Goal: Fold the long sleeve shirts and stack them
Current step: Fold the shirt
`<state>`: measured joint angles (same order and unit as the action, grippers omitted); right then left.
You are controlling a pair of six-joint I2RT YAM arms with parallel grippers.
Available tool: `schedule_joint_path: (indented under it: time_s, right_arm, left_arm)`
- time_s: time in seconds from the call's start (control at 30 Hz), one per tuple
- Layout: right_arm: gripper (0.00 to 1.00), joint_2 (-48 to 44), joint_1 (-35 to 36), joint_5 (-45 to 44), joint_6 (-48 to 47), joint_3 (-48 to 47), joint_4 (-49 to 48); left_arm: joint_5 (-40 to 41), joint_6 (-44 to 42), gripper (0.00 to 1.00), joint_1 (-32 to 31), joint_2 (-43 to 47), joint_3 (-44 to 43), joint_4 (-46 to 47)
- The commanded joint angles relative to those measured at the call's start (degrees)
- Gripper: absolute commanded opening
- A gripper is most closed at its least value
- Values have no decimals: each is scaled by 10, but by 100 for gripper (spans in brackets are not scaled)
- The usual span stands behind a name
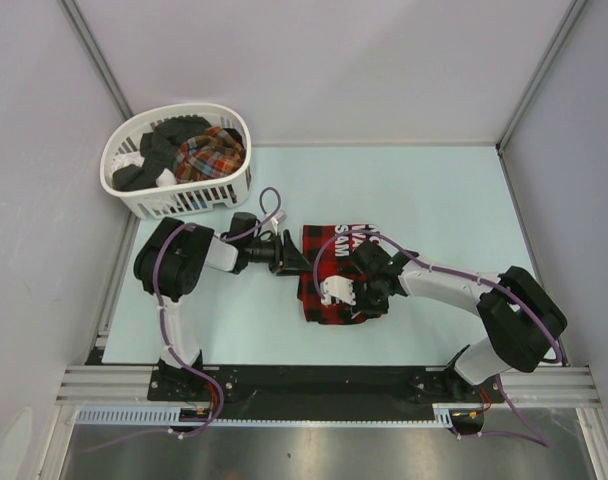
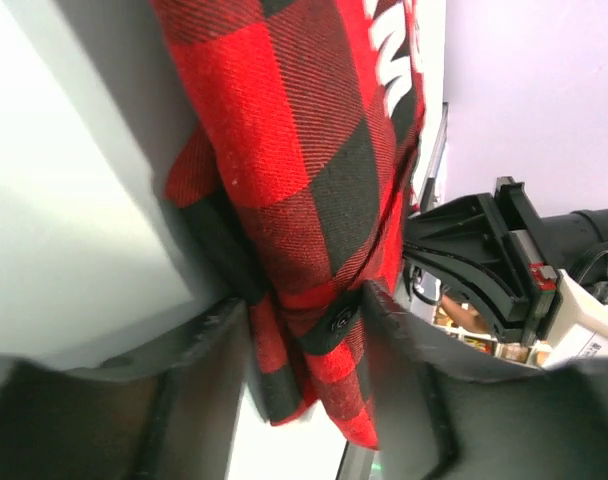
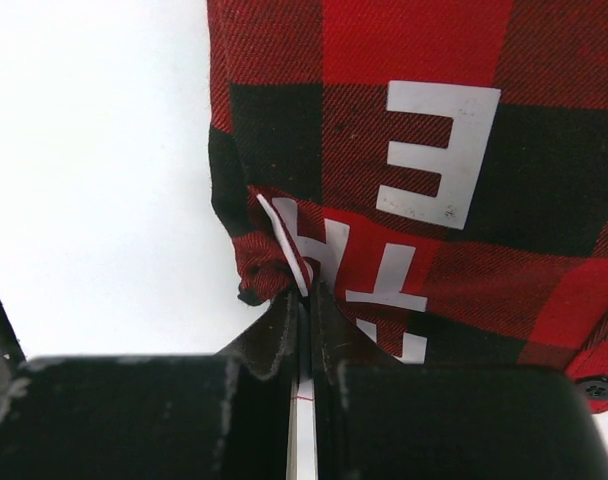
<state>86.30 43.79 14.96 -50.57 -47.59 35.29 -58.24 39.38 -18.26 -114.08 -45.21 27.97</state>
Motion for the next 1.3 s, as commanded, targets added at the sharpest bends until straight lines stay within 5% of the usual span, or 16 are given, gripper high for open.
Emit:
schedule_joint_path:
  time_s: [0.0,0.1,0.23,0.43,0.53,0.83,0.93,1.07,1.27]
  right_arm:
    - [5,19,-6,-4,24,-10,40]
    - [8,21,-5,-1,41,-16,39]
    - [28,-4,-17,-11,70,-28,43]
    - [62,-37,-134,34,135,-76,89]
    - [71,-51,-221,94,175,-99,99]
    - [77,-39,-433,351,347,-123,87]
    - [80,-25,-476,419,442,-96,40]
    - [91,-4,-558,487,584,-27,-64]
    - [95,22,-625,518,726,93,-173]
  left_arm:
    - [45,-10,49,-13,-42,10,-24]
    - [30,-26,30,-13,-38,-17,-46]
    - [25,-85,1,-9,-4,-51,-166]
    - [154,-342,0,-13,95,-186,-559]
    - [194,-410,0,-12,145,-265,-665]
    - [460,-537,0,-41,124,-646,-939]
    - [569,-555,0,-98,92,-776,-996]
    - [741,-593,0,-251,23,-800,-1007]
    - [736,-549,0,-353,-129,-809,-998]
